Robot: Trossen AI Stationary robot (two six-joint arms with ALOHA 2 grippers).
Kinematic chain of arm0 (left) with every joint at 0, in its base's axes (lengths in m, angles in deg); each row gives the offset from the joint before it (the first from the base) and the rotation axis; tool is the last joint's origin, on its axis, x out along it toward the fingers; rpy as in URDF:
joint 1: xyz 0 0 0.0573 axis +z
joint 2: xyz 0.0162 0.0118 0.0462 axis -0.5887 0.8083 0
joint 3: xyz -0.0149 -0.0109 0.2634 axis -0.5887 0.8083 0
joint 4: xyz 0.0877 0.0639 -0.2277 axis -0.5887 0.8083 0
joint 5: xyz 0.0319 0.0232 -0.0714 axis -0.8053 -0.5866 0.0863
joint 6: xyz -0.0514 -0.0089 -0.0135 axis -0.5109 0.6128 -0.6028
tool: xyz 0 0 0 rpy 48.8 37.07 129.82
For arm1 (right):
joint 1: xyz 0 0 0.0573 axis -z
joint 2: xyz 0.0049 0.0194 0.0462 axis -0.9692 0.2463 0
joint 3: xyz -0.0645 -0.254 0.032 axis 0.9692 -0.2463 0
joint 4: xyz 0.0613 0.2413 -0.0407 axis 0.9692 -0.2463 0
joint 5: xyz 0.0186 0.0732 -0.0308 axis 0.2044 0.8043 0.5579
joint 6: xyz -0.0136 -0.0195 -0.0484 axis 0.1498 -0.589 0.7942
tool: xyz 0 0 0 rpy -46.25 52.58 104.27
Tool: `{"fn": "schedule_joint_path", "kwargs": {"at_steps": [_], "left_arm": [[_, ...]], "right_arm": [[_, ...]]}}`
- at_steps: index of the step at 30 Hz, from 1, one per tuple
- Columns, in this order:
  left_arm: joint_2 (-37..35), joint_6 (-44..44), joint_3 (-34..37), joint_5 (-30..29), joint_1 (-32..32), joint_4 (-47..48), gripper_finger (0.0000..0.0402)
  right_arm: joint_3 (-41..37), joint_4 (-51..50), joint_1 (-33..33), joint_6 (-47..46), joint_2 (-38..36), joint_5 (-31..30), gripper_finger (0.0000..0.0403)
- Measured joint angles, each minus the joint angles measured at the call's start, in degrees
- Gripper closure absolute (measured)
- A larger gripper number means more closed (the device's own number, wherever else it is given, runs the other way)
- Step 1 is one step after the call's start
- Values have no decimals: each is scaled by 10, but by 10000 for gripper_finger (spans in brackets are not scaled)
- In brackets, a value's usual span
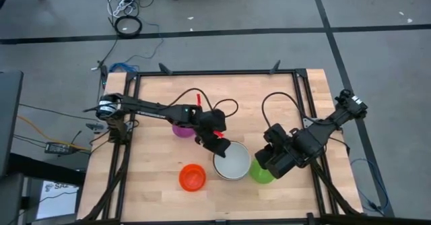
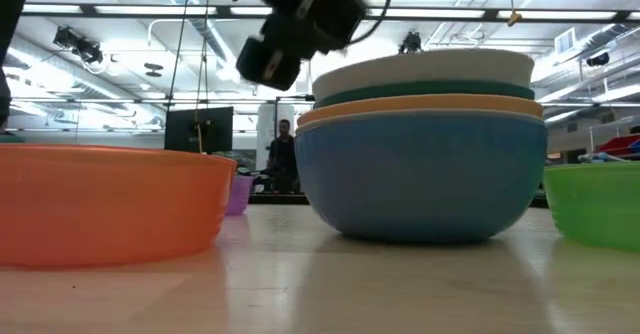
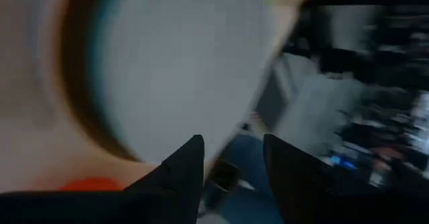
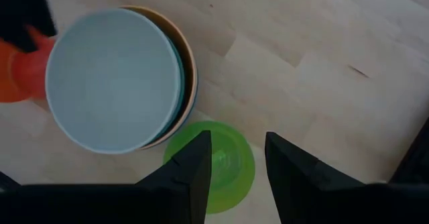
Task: Nest bowls inside each other
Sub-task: Stack the light green bowl on top of the white bowl
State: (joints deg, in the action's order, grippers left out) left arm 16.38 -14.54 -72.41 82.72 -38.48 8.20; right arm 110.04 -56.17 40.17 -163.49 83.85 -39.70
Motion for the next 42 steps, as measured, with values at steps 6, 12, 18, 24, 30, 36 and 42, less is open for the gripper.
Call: {"fn": "schedule_joint_path", "kwargs": {"at_steps": [6,12,18,24,30,36,42], "left_arm": [[-26,-54,0,36,11,-133,239],[-93,-55,-1,23,40,-132,239],[-160,30,-1,-42,60,68,239],[-208,90,-1,-142,60,241,239],[-227,92,-1,-191,59,355,239],[-230,95,-1,-234,51,480,239],[-230,110,-1,-271,43,566,239]], "right_arm": [[0,-8,-1,-19,0,12,276],[-50,-6,12,-55,-1,161,278],[-127,59,20,-34,-1,238,270],[-189,61,29,-13,0,254,251],[-263,174,34,7,-1,275,241],[-311,266,35,-5,-1,286,245],[-342,292,35,-3,0,289,246]]}}
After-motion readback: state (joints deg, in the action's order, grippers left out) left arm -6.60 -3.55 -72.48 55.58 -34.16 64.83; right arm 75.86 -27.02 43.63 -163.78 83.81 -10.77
